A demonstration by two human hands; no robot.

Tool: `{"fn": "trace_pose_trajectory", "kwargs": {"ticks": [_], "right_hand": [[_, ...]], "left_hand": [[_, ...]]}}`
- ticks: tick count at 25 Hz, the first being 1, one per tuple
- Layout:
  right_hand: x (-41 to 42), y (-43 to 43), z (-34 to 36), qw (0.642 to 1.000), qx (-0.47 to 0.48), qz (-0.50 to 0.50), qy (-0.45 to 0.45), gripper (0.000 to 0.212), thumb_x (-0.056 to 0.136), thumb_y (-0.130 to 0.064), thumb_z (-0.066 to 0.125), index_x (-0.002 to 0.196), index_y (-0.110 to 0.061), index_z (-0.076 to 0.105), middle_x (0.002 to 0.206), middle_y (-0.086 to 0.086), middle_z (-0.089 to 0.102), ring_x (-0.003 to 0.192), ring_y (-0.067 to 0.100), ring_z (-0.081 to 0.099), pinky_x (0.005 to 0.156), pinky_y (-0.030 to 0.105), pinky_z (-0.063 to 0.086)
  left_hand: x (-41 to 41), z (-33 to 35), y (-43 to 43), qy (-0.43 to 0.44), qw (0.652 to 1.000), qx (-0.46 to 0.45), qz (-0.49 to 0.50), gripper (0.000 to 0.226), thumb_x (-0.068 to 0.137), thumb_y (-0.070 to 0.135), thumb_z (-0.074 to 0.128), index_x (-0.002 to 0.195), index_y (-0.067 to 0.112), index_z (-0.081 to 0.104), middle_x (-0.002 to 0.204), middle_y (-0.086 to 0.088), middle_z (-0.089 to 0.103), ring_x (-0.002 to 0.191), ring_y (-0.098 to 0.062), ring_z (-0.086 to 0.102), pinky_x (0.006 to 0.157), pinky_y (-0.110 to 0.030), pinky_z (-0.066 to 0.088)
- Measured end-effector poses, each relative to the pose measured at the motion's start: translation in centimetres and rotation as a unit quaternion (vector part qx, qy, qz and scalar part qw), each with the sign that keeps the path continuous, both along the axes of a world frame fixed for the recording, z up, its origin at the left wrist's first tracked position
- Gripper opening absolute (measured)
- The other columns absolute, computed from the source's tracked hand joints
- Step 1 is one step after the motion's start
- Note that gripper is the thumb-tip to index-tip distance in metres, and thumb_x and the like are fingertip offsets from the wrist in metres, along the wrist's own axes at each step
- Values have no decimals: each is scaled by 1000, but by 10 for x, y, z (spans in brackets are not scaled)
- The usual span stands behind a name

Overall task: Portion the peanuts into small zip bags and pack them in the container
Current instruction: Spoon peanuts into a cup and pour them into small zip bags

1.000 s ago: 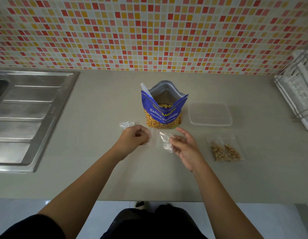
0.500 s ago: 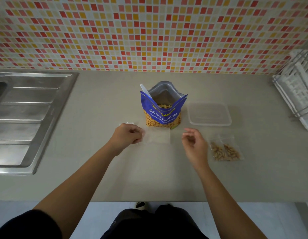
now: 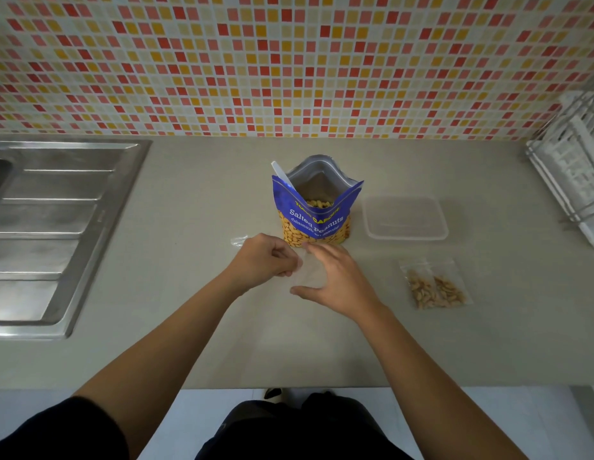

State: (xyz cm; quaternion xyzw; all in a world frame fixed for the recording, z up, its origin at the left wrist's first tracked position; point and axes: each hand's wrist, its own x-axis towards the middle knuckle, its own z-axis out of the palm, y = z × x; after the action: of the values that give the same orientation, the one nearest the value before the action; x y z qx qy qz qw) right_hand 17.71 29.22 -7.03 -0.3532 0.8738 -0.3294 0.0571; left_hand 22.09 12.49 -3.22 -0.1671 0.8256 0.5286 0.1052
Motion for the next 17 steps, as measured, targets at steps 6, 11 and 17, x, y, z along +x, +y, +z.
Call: {"fn": "trace_pose_trajectory", "kwargs": {"ticks": [6,11,17], "right_hand": [[1,-1,-1,996,-78,-42,-15,51,68,-35,78,113,-17,63,108,-4,64,104,12,55,90,16,40],[0,14,6,976,-181,-100,-66,53,67,-35,80,113,-17,62,105,-14,62,98,-9,54,87,2,36],[-10,24,17,969,-206,-120,-57,60,69,-46,74,119,-17,60,109,-17,60,100,-14,53,88,4,37]], "left_hand": [[-4,7,4,58,985,-163,-15,6,77,13,67,73,11,70,62,7,64,54,6,55,54,-6,41],[-14,40,-10,227,922,-159,269,18,86,29,60,79,13,65,62,2,57,55,-3,47,55,-12,34],[-66,64,-23,188,944,-265,55,28,89,31,60,103,8,66,88,-7,66,77,-10,52,57,-11,35]]}}
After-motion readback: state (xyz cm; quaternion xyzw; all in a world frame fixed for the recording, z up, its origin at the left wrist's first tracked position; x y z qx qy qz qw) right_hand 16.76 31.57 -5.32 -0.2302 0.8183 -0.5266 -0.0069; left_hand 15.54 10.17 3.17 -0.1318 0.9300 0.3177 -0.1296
